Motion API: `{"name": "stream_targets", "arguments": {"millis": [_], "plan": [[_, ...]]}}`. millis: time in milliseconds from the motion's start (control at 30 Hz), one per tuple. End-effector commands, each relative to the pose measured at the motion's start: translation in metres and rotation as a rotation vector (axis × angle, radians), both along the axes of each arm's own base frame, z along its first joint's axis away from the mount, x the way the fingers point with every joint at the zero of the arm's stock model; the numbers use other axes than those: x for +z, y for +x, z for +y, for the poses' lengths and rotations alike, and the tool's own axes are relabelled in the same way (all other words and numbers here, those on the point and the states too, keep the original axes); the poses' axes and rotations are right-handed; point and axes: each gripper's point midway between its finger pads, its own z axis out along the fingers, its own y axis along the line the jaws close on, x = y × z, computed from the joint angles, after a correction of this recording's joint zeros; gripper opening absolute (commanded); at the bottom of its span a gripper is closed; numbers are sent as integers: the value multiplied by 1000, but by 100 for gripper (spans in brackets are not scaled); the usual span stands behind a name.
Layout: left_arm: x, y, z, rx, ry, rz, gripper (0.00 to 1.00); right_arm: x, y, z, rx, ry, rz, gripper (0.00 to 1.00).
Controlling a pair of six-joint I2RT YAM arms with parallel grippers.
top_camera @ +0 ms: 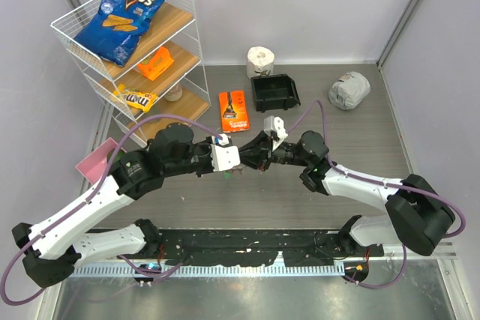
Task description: Remove the keys from the keyring
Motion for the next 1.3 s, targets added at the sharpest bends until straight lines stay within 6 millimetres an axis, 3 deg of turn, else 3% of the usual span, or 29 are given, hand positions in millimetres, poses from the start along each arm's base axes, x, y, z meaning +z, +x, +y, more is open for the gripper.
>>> {"name": "stream_targets", "arguments": {"millis": [0, 267, 400, 733, 967, 1267], "plan": [[9, -1, -5, -19, -33, -25, 0, 17, 30, -3, -78, 45, 101, 5], [-6, -1, -10, -40, 15, -12, 0, 21, 47, -4, -104, 48, 234, 5], [-11, -1, -13, -47, 35, -8, 0, 13, 56, -2, -128, 2, 328, 5], [-28, -3, -16, -83, 100, -20, 0, 18, 55, 3, -106, -56, 476, 5], [-38, -16, -20, -169, 141, -38, 0, 8, 64, 4, -140, -130, 575, 5], [-50, -42, -28, -307, 158, 32, 0, 17, 67, -6, -178, -92, 556, 5]]}}
